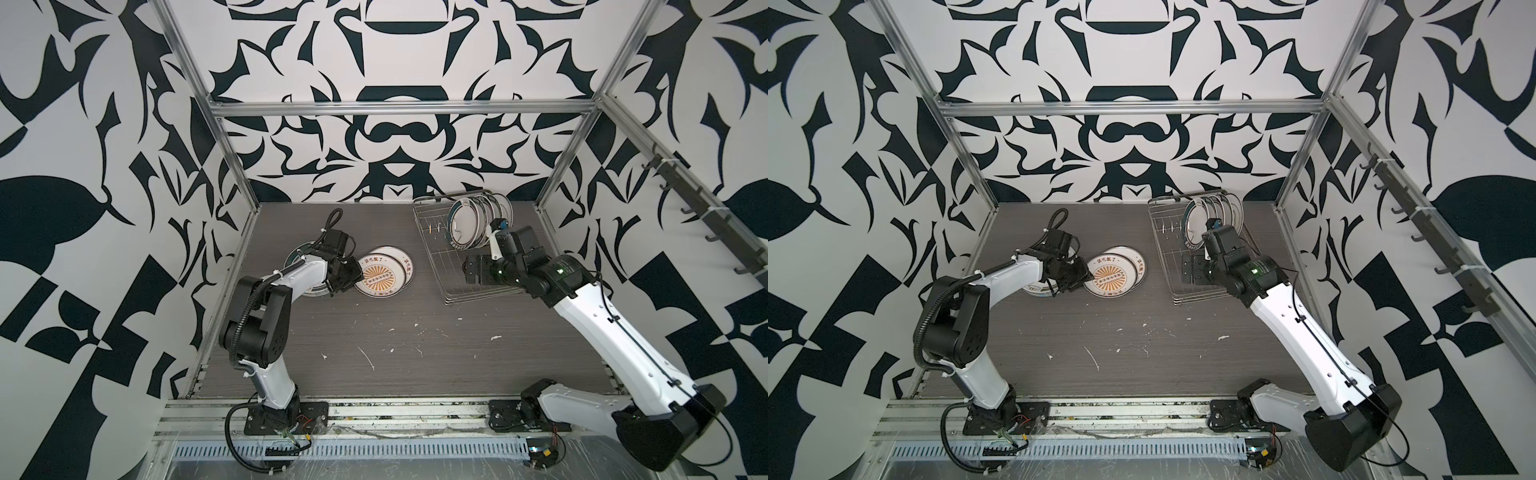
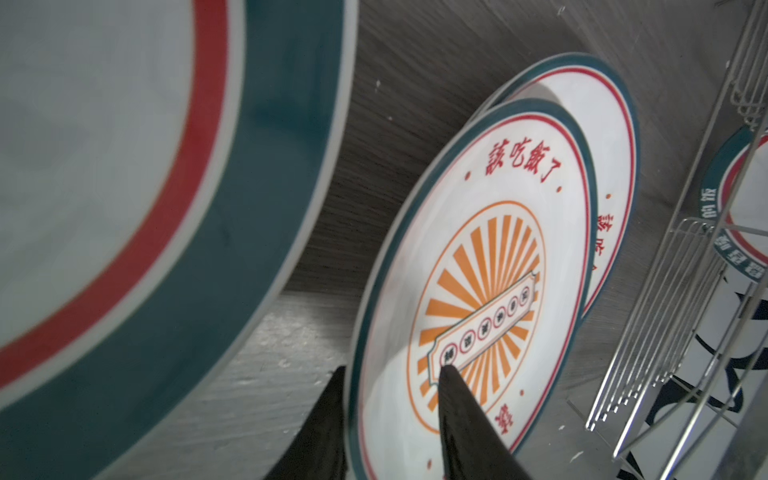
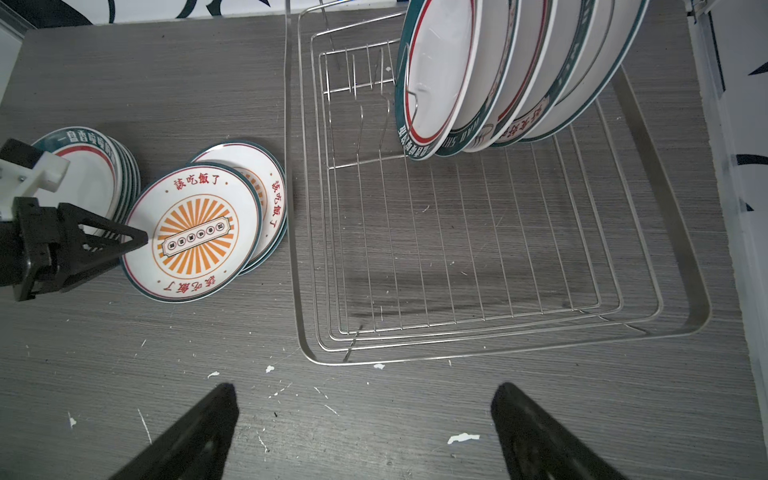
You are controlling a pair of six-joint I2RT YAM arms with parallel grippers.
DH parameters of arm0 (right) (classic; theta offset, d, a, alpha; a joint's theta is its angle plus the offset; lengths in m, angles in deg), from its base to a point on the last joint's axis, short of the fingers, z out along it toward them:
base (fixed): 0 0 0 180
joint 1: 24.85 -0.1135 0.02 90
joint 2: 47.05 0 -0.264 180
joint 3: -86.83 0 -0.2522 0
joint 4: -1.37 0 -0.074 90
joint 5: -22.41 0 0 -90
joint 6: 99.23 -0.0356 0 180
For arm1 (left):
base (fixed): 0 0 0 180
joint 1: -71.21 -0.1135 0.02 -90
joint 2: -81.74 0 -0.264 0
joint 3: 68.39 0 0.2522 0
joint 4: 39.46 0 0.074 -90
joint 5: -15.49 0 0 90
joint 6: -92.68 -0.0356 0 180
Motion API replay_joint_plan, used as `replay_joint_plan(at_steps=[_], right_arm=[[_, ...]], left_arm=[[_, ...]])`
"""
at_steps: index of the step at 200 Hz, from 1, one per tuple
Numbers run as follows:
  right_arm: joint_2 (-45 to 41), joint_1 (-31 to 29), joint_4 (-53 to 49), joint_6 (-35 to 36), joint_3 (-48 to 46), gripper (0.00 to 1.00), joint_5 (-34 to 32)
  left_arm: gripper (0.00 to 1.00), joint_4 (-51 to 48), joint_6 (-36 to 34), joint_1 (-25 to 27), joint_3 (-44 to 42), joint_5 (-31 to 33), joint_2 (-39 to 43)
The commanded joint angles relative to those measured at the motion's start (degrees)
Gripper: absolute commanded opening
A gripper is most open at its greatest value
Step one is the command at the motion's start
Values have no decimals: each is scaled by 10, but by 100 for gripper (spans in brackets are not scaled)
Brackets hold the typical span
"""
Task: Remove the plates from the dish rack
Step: 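Lower the sunburst plate flat onto the sunburst plate on the table with left gripper, then open the left gripper and draw back while right gripper moves to the rack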
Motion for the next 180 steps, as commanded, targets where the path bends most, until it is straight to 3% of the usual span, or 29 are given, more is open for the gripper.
replay_joint_plan(at_steps=[1,52,110,180], right_arm=[[-13,5,1,9,-8,99,6],[-25,12,4,13,-22,99,13],[-37,18,0,11,-33,99,15],[-40,19,1,9,-32,99,23]], left_arm=[[39,-13,4,5,23,8,-11],[42,-16,5,13,53,7,-40],[57,-25,0,17,65,14,-44],[58,-25,-3,17,79,2,-65]])
